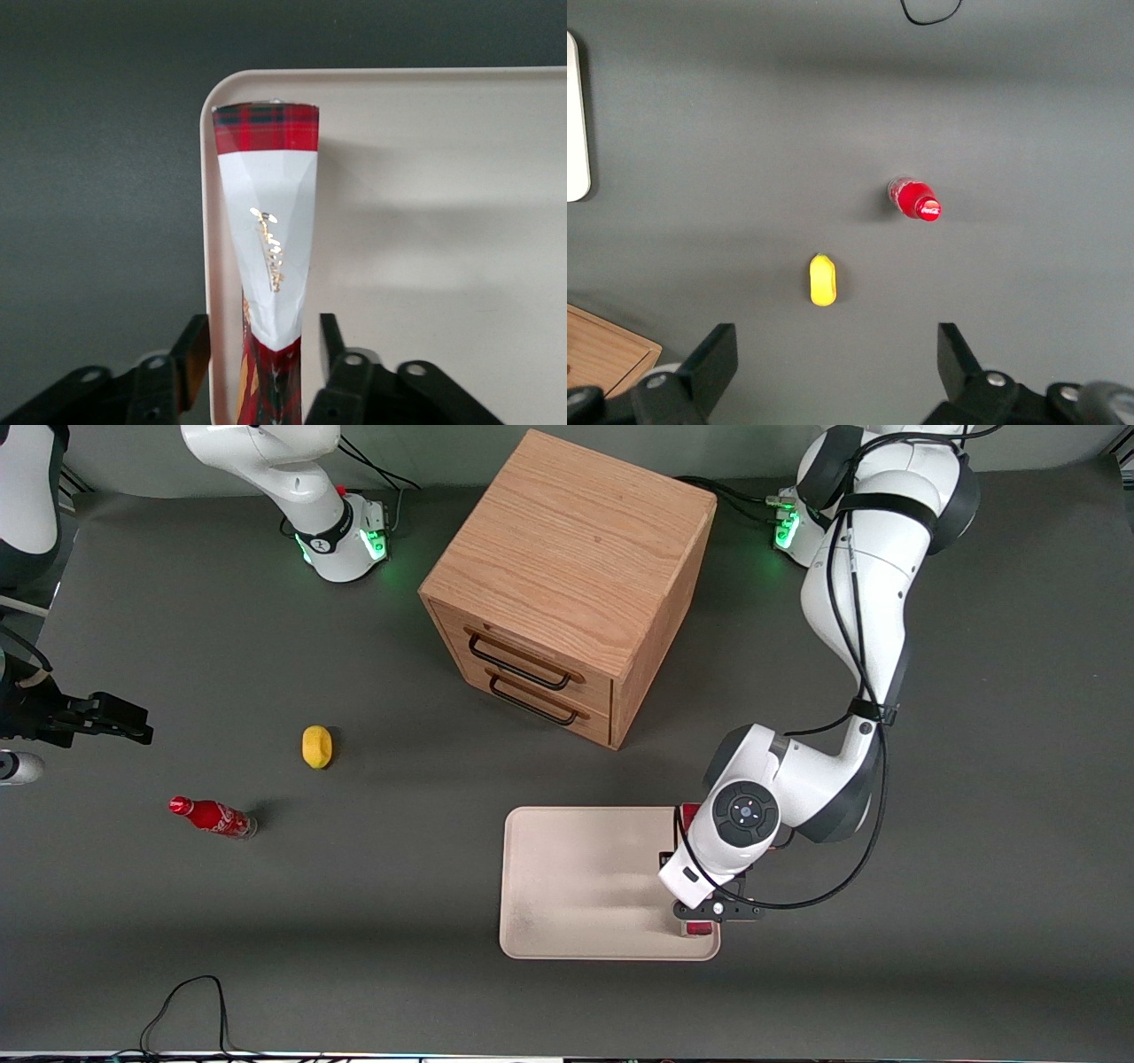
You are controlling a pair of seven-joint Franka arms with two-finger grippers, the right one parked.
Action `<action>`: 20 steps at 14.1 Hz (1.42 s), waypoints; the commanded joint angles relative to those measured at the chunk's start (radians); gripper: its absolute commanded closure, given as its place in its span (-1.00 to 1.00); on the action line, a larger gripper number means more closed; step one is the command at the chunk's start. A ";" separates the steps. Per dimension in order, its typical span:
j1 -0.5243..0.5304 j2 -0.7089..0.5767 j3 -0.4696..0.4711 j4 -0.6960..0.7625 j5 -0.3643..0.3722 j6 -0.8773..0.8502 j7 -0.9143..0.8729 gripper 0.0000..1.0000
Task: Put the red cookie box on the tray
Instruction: 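Open the left gripper and raise it away from the box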
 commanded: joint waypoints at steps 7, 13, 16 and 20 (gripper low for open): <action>-0.018 -0.217 0.002 0.023 0.003 -0.391 -0.059 -1.00; 0.020 -0.630 -0.018 -0.175 -0.081 -0.551 0.016 -1.00; 0.037 -0.733 -0.012 -0.231 -0.086 -0.586 0.030 -1.00; 0.178 -0.827 -0.009 -0.351 -0.086 -0.579 0.183 -1.00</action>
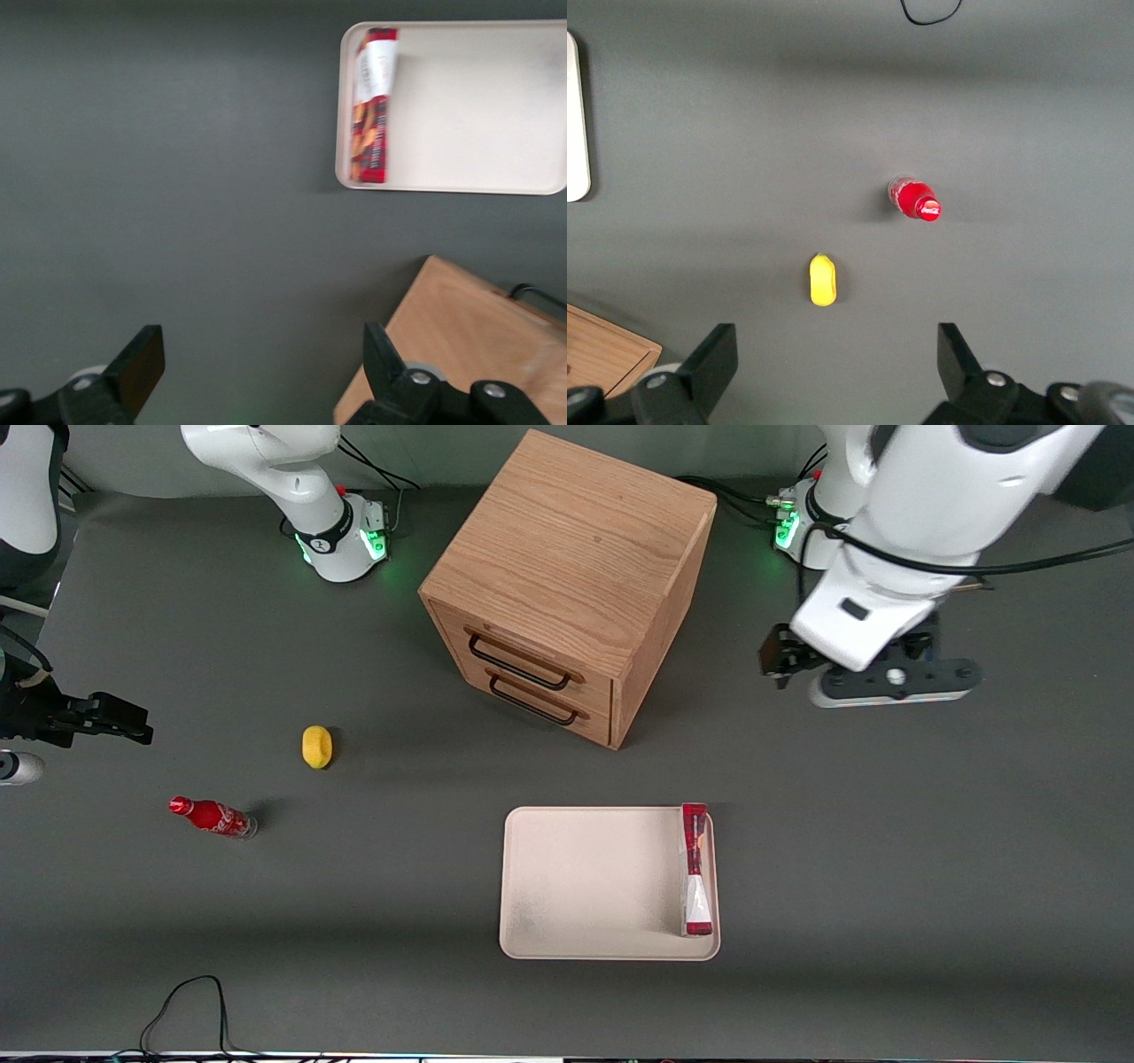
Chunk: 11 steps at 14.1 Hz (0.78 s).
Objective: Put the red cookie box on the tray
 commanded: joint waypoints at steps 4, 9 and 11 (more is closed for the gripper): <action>0.247 -0.105 0.001 -0.165 -0.019 0.036 0.268 -1.00; 0.321 -0.121 0.001 -0.221 -0.048 0.127 0.314 -1.00; 0.335 -0.135 0.004 -0.247 -0.048 0.151 0.314 -1.00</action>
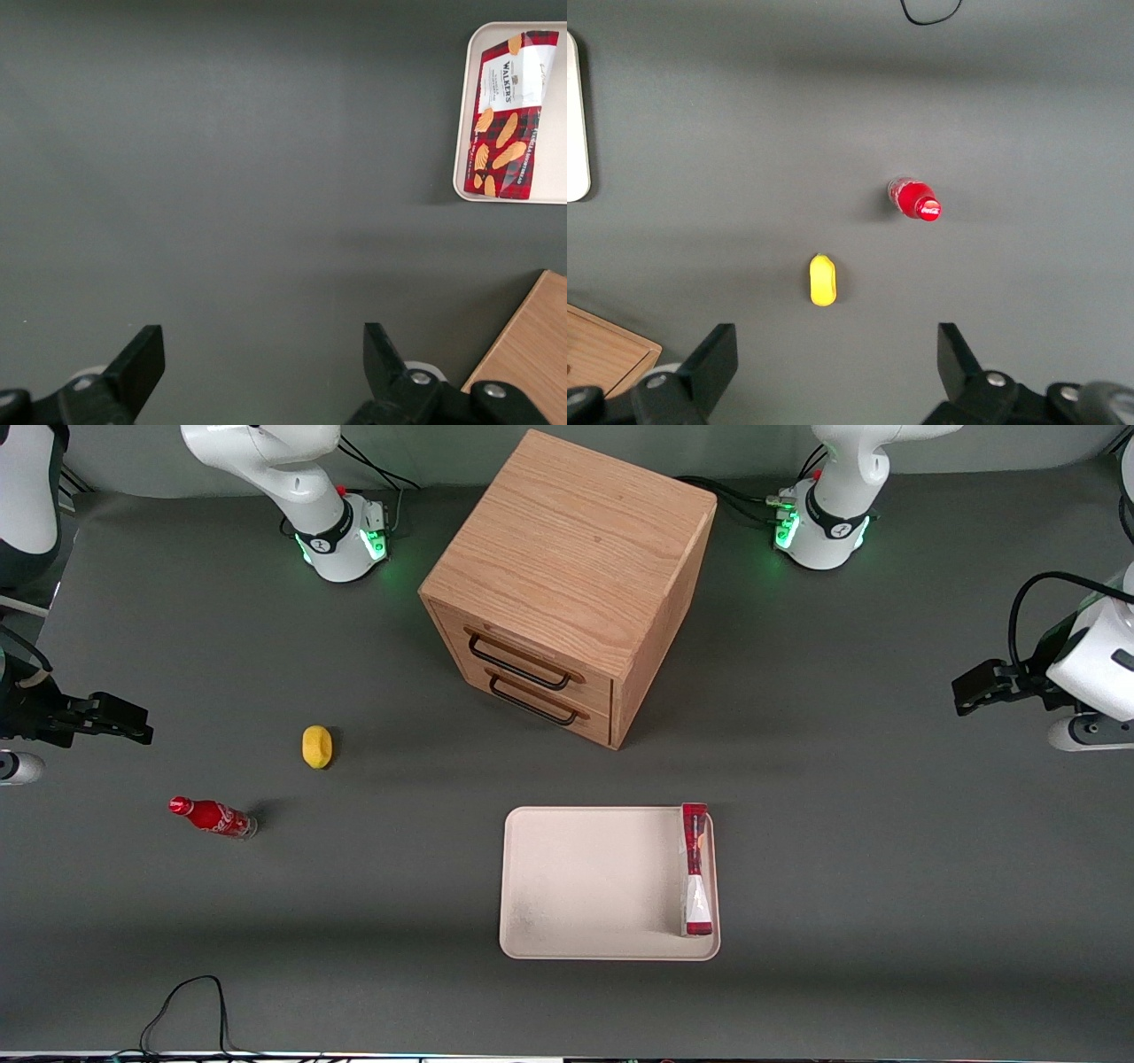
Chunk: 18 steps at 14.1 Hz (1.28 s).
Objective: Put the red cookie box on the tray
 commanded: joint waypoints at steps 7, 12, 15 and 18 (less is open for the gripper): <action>-0.104 -0.145 0.178 -0.172 -0.064 0.118 0.092 -1.00; -0.135 -0.141 0.215 -0.103 -0.069 0.015 0.088 -1.00; -0.137 -0.130 0.212 -0.083 -0.073 -0.039 0.091 -1.00; -0.137 -0.130 0.212 -0.086 -0.096 -0.063 0.092 -1.00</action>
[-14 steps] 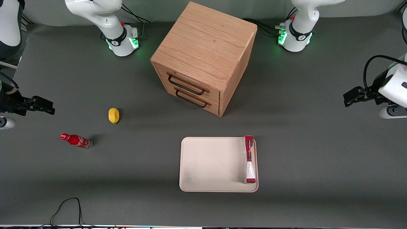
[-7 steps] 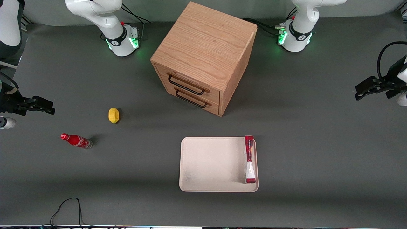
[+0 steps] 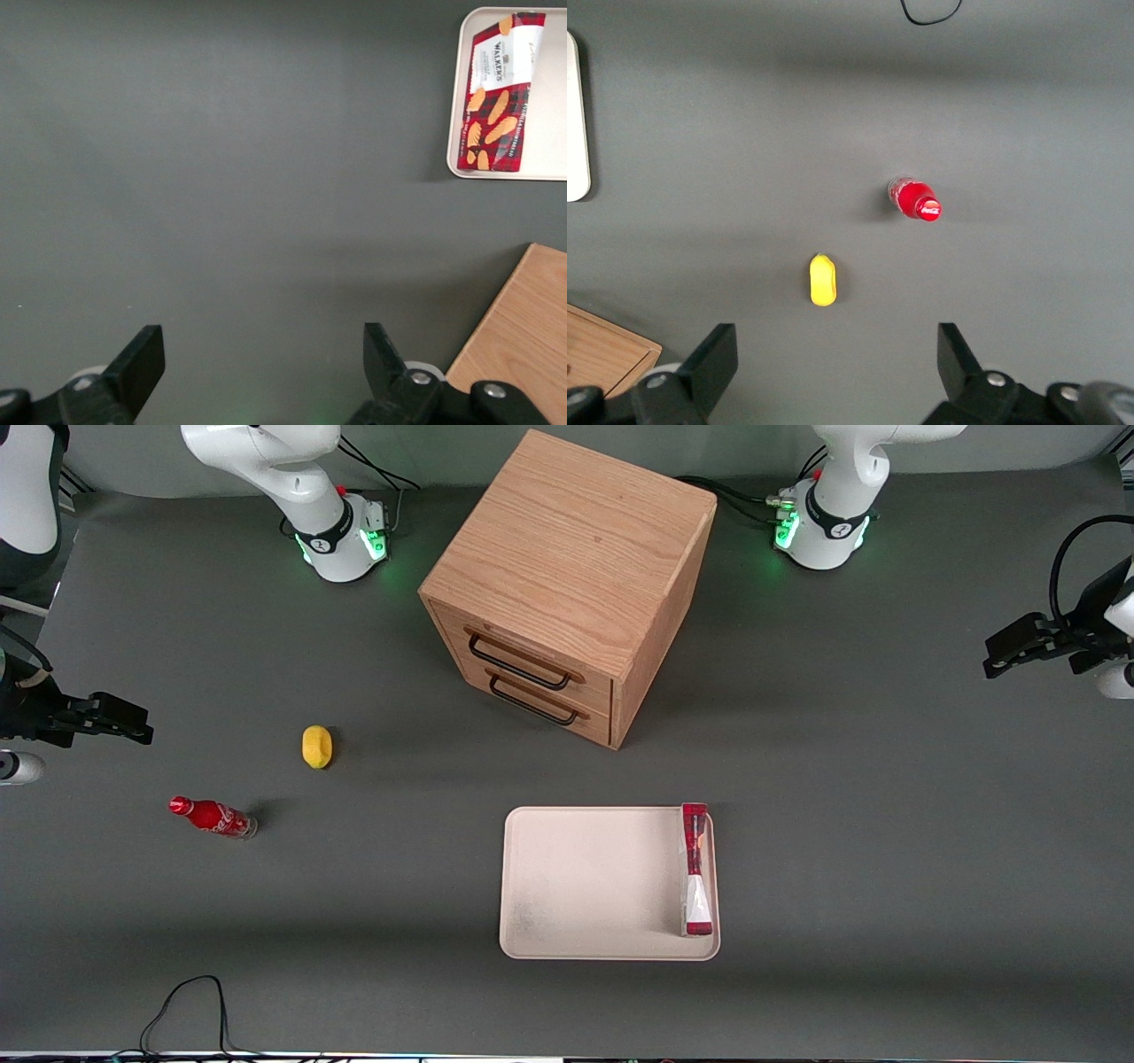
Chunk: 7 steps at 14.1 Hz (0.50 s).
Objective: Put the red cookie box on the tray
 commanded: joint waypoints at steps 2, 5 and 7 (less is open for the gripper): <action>-0.015 -0.004 0.017 0.012 -0.020 -0.044 0.015 -1.00; -0.018 -0.002 0.017 0.014 -0.020 -0.051 0.015 -1.00; -0.017 -0.002 0.017 0.014 -0.022 -0.051 0.017 -1.00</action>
